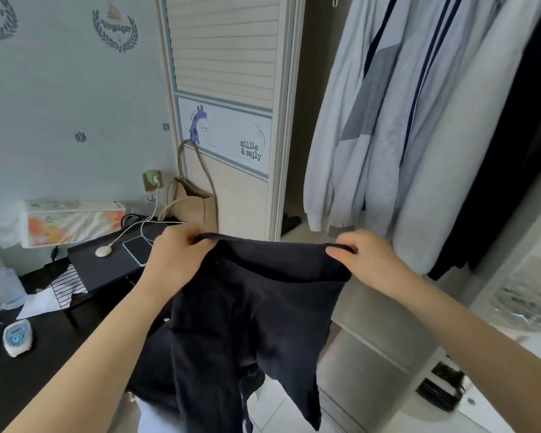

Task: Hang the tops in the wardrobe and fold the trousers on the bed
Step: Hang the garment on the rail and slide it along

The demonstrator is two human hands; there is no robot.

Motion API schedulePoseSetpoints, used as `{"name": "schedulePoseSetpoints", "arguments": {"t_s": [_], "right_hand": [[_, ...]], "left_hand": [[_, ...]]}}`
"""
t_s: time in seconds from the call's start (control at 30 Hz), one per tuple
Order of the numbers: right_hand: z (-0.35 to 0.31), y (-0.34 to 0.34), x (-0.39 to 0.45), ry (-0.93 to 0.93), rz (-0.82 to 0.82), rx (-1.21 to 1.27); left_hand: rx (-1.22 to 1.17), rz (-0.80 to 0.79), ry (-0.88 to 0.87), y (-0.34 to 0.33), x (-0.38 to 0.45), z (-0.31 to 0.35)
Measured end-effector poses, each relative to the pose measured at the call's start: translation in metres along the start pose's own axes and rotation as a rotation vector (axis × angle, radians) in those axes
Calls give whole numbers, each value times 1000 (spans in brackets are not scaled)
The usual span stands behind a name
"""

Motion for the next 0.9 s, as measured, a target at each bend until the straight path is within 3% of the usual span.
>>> {"name": "schedulePoseSetpoints", "arguments": {"t_s": [0.07, 0.1, 0.2, 0.27, 0.37, 0.47, 0.57, 0.73, 0.9], "right_hand": [[10, 17, -2, -80, 42, 61], [18, 22, -3, -149, 38, 208], [31, 5, -2, -373, -134, 1004], [32, -3, 4, -455, -185, 1322], [45, -11, 21, -570, -174, 1532], [59, -13, 47, -591, -191, 1552], [74, -16, 76, -555, -244, 1511], [110, -22, 121, -524, -262, 1486], [172, -24, 160, -583, -58, 1200]], "left_hand": [[177, -18, -20, -8, 3, -3], [235, -21, -34, -14, 6, -4], [302, -18, 11, -29, 16, -15], [62, -66, 172, -45, 24, -32], [-684, -203, 526, -85, 25, -44], [-1149, -315, 703, -111, 41, -27], [-1303, -413, 734, -123, 67, 0], [-1167, -563, 568, -140, 125, 41], [-955, -646, 379, -152, 167, 71]]}}
Point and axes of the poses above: each hand's wrist, its own x-axis towards the middle knuckle, its own y-axis out of the back of the hand, z = x × y, the point moved 10 cm from there along x, towards the middle knuckle, and after that the axes turned 9 degrees about -x, right-handed, at the moved point
